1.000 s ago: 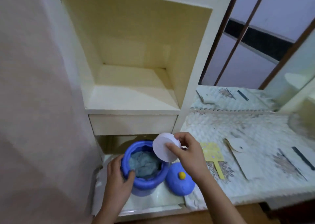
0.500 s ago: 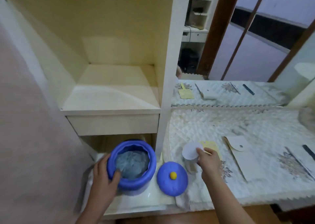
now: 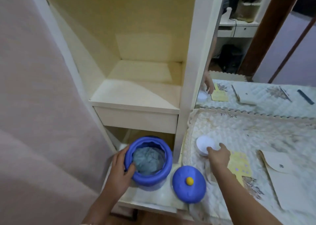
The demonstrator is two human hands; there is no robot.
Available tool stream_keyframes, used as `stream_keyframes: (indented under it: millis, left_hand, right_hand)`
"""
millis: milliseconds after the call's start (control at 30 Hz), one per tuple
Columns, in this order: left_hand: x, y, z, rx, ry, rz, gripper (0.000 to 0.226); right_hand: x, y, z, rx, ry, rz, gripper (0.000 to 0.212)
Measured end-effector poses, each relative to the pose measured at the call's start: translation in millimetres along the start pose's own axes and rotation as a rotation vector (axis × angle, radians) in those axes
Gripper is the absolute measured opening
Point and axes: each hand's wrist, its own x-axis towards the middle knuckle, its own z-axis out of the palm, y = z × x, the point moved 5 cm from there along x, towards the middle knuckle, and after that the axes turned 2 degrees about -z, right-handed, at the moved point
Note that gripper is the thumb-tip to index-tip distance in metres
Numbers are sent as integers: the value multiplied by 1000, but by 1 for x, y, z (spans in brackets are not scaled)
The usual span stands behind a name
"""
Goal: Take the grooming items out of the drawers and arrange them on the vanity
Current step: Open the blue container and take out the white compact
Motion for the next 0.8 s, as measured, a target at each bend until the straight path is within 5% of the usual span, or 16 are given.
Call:
stream_keyframes:
  millis: [133,267,400,533,800]
  left_hand:
    - [1,-2,0,11,-11,-7,50]
    - [4,-9,2,-4,-23,-26,49]
    - [1,-8,2,-20,-38,-27,56]
    - [-1,-12,3,-84,-20,-63,63]
    - [7,-28,9,-331,-11,-137,47]
  right_hand:
    - [-46,-8,3,-20,-180,-301,45]
    - [-100,8,32,-379,-486,-541,62]
    - [-106,36,32,-486,-326,-548,46]
    - [-107,43,25,-482,-371,-550,27]
    - [-136,-29,-16,-510,-328,-731,34]
